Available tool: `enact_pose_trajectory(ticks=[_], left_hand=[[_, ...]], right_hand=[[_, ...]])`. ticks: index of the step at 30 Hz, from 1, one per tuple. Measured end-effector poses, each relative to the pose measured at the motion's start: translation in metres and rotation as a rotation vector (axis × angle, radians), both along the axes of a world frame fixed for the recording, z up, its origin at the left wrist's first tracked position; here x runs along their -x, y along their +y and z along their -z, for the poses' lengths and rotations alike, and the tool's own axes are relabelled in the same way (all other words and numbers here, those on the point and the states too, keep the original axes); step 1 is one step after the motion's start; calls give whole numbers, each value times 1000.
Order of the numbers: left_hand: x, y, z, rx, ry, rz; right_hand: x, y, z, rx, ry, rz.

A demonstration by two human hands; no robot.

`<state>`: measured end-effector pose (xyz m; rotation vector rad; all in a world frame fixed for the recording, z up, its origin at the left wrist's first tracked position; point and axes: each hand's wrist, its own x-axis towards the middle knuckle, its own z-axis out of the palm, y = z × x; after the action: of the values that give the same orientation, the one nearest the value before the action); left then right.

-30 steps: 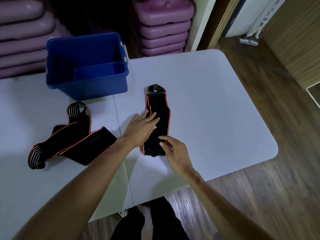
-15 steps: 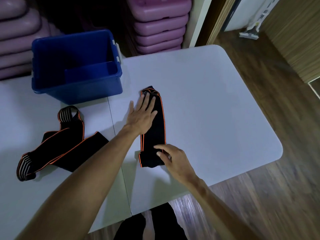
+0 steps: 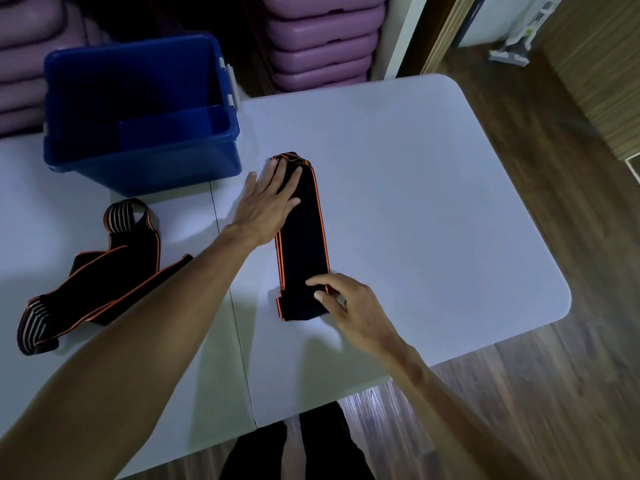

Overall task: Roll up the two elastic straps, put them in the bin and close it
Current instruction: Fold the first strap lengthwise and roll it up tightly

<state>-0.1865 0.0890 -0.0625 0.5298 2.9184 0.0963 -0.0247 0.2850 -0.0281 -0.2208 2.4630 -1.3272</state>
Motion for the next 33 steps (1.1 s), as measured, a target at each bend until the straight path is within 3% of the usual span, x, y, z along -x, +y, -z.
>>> enact_pose_trajectory(ticks=[5, 10, 17, 20, 24, 29, 33], left_hand=[[-3, -10, -10, -88, 21, -81], [0, -13, -12, -143, -86, -88], [-1, -21, -3, -80, -213, -125], [0, -18, -6, -62, -159, -138], [-10, -10, -13, 8, 109, -95], [-23, -10, -14, -175, 276, 54], [-62, -19, -20, -481, 47, 102]], right_hand=[[-10, 9, 2, -30, 51, -7], [-10, 6, 6, -80, 70, 0], [2, 2, 7, -152, 36, -48], [6, -1, 9, -207, 48, -17], [7, -11, 11, -245, 120, 59], [7, -16, 20, -307, 239, 79], [6, -18, 22, -313, 254, 78]])
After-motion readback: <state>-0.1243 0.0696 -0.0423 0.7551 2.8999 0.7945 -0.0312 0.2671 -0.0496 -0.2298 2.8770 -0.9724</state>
